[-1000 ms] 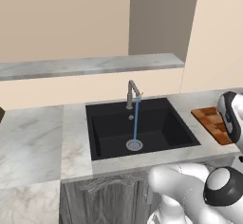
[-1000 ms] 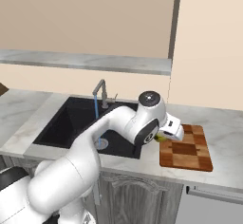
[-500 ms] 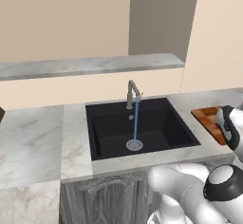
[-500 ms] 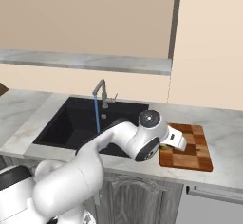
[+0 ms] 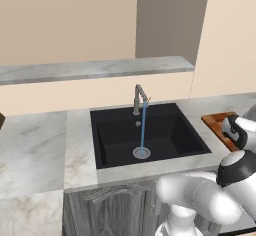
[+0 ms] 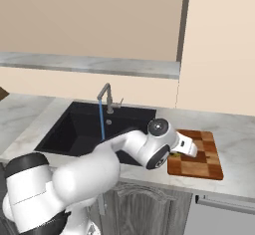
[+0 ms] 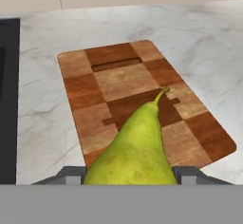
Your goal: Pick the pear from the sink and place it on the cutting board to airdry. Then turn off the sink faucet.
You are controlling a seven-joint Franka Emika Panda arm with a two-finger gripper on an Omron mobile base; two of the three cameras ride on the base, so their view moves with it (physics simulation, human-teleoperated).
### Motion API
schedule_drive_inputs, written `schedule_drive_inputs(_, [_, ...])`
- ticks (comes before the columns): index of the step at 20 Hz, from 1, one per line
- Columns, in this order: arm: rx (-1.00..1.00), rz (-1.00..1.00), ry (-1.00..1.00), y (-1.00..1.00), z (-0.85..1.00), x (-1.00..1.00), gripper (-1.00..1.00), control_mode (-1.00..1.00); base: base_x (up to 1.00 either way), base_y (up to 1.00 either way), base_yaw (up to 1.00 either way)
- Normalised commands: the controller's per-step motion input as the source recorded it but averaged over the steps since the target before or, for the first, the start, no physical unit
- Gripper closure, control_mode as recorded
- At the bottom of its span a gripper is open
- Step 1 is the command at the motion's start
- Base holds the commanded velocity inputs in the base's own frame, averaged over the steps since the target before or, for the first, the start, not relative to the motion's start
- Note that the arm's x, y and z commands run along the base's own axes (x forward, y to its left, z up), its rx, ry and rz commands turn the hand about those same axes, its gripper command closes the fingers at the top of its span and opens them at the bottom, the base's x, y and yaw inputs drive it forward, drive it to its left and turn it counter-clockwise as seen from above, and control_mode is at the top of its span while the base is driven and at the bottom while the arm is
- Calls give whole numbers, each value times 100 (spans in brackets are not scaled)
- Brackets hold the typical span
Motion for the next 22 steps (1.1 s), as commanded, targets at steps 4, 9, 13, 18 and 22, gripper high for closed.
schedule_drive_inputs(4, [0,0,0,-24,-12,10,100,-100,0,0,0])
schedule_drive_inputs(9, [1,0,5,-14,-13,4,100,-100,0,0,0])
schedule_drive_inputs(13, [4,0,9,-9,-20,9,100,-100,0,0,0])
schedule_drive_inputs(18, [4,0,9,-8,-23,12,100,-100,0,0,0])
schedule_drive_inputs(22, [4,0,6,-10,-27,5,100,-100,0,0,0])
